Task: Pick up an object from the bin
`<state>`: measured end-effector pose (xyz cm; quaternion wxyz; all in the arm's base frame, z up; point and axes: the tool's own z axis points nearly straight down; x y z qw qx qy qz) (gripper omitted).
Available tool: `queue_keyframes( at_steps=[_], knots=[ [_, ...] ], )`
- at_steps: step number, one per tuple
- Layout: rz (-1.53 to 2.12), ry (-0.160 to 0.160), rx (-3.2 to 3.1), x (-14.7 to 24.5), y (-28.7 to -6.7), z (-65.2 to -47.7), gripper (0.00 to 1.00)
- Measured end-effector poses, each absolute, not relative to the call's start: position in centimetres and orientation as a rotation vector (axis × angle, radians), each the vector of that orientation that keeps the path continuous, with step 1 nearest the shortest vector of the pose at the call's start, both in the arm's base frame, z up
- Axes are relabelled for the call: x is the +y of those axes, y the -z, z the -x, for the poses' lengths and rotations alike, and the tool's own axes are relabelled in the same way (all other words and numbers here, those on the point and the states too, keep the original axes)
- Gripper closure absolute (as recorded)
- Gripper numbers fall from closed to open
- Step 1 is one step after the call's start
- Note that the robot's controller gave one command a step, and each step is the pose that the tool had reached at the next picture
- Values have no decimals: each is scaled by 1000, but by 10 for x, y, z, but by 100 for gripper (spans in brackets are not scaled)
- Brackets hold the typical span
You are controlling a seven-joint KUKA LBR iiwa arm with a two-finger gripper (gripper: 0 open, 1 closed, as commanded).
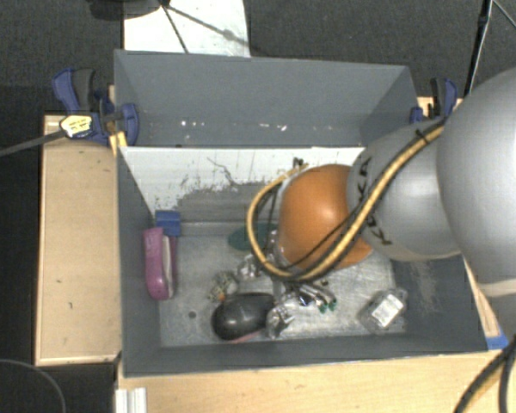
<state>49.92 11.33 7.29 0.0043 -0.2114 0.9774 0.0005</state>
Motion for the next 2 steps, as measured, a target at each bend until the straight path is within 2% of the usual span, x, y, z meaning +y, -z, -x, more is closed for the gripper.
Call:
queue_keyframes(
  at_steps=[1,2],
  knots=[
    [808,2,3025,151,-73,-489,0],
    [806,0,3026,151,-73,-488,100]
  ],
)
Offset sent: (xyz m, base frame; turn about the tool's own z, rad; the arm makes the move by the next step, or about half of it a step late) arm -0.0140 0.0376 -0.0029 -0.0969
